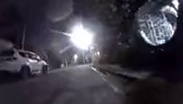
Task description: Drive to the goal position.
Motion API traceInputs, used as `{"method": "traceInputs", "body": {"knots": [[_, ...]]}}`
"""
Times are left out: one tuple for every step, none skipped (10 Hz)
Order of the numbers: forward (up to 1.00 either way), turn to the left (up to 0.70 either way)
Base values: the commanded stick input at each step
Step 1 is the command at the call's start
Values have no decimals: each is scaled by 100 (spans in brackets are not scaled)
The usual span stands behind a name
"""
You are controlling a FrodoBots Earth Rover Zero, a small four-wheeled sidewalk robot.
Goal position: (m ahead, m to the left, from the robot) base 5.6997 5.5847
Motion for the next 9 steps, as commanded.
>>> {"method": "traceInputs", "body": {"knots": [[68,0],[68,0],[68,0],[68,0],[68,0],[68,0],[69,0],[70,0],[70,0]]}}
